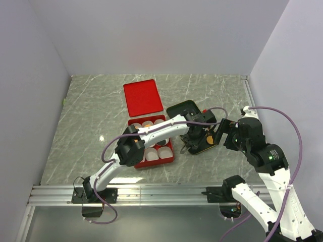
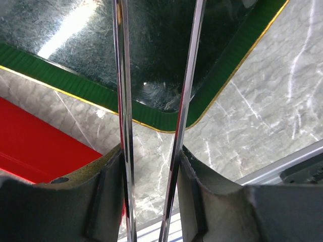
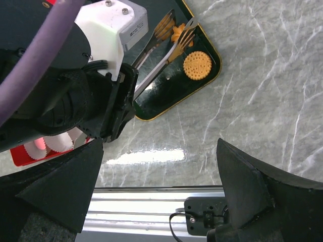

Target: Pack the cookies

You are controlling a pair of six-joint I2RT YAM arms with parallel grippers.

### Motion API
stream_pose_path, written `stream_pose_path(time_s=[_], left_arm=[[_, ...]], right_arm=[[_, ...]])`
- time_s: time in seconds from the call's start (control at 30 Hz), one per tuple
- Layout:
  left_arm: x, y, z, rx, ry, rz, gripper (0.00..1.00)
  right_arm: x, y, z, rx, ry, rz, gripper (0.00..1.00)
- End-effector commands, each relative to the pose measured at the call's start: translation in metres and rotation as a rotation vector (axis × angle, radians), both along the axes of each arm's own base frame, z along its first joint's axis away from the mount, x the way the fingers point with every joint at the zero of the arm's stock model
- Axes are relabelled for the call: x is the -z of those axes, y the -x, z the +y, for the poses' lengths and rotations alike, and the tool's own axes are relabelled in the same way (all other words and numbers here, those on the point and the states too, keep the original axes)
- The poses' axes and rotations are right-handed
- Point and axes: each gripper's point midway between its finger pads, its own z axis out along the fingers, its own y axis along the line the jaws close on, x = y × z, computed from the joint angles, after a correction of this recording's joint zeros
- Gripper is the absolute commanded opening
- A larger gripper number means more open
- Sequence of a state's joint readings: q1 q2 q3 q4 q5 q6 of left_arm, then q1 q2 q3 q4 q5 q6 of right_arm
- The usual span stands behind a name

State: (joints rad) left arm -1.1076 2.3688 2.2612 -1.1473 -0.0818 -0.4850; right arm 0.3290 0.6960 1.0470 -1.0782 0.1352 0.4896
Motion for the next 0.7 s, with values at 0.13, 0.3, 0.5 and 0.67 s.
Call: stream_pose_path(time_s=[0.13, 0.3, 0.5, 0.67], left_arm=[[-0.020, 0.005, 0.018, 0.034, -0.026, -0.050, 0.46], [-0.017, 0.007, 0.025, 0.045, -0.054, -0.055, 0.46], [-0.022, 0.010, 0.023, 0.054, -0.035, -0.042, 0.48], [-0.020, 0.013, 0.026, 0.056, -0.043, -0.035, 0.48]], right_arm=[[-0.019, -0.007, -0.002, 0.024, -0.011, -0.061, 1.00], [-0.017, -0.006, 0.000, 0.022, -0.023, -0.052, 1.00], [-0.018, -0.006, 0.001, 0.017, -0.024, -0.049, 1.00], [-0.018, -0.008, 0.002, 0.013, -0.025, -0.047, 1.00]])
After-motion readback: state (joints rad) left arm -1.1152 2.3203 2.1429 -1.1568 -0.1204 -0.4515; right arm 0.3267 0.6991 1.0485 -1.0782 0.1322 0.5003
